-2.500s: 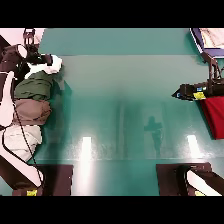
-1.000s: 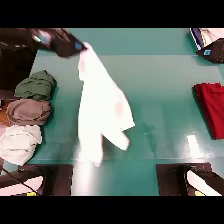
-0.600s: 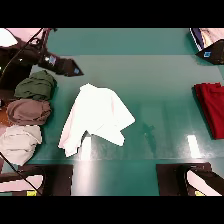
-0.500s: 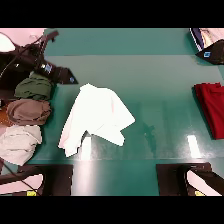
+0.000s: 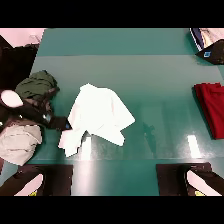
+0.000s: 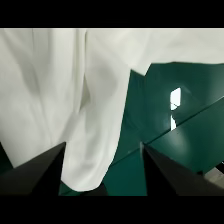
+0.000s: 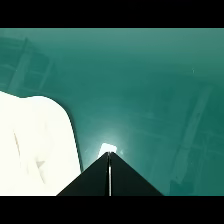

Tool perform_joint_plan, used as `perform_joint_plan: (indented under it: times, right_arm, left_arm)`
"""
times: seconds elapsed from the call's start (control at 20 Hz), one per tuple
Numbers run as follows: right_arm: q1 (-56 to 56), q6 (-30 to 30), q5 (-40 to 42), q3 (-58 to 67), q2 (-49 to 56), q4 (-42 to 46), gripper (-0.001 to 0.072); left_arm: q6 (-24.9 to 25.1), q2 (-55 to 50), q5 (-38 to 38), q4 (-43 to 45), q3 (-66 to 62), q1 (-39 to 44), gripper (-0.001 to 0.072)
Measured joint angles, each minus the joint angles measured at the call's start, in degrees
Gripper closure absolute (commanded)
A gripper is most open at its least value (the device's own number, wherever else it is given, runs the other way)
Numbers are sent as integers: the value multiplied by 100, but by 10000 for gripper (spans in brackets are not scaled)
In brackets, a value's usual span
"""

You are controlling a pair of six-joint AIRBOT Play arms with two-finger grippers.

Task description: Fold the shirts.

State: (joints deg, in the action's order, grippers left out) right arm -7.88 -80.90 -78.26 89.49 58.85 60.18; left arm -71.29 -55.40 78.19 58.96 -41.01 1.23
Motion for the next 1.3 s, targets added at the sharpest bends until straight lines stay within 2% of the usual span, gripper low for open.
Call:
perform_joint_plan:
  times: [0.3,0.35,0.4,0.45,0.65,0.7,0.75,0.8,1.05,1.3]
  right_arm:
    - [0,0,4,0,0,-2,690]
    - [0,0,2,0,0,-4,690]
    - [0,0,2,-7,0,-11,690]
    - [2,0,-7,-42,-2,-28,690]
    - [212,-2,-151,-699,0,-439,686]
    - [356,-2,-149,-990,0,-590,604]
    - [570,-2,-111,-1353,0,-745,337]
    - [820,-2,-7,-1725,0,-907,210]
    - [2562,-7,1392,-3571,321,-1858,235]
    - [3864,20,2830,-3936,1283,-2299,244]
  left_arm:
    - [221,210,-380,-155,949,0,169]
    - [229,219,-417,-166,1001,0,286]
    - [240,225,-457,-181,1047,0,543]
    - [254,229,-468,-181,1078,0,686]
    - [356,236,-542,-166,1102,0,686]
    - [363,236,-566,-111,1054,0,686]
    - [361,236,-584,-57,988,0,686]
    - [354,238,-612,-26,903,0,686]
    - [326,236,-645,55,621,0,685]
    - [317,236,-619,59,562,0,685]
